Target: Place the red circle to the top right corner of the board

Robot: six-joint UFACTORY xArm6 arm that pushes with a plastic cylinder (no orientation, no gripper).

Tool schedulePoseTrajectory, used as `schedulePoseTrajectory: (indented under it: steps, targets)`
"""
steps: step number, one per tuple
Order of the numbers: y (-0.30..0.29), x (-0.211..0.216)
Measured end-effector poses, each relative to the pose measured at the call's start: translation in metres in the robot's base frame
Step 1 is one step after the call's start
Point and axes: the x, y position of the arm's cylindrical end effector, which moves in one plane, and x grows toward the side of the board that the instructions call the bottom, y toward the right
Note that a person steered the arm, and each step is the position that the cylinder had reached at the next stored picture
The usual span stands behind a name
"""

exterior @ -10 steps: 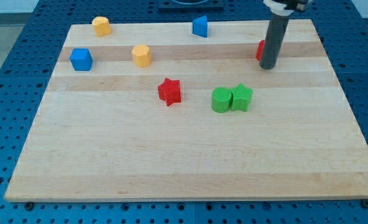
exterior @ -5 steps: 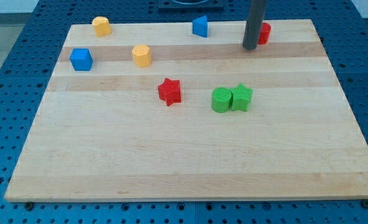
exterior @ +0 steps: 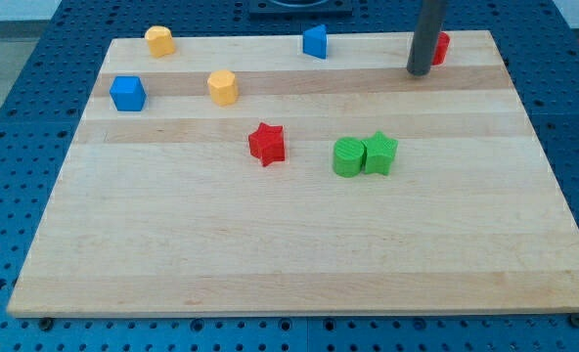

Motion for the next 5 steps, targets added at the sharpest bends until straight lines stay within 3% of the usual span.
schedulePoseTrajectory:
  steps: [3, 5]
  targets:
    - [0.025, -0.034]
    - [0.026, -0.029]
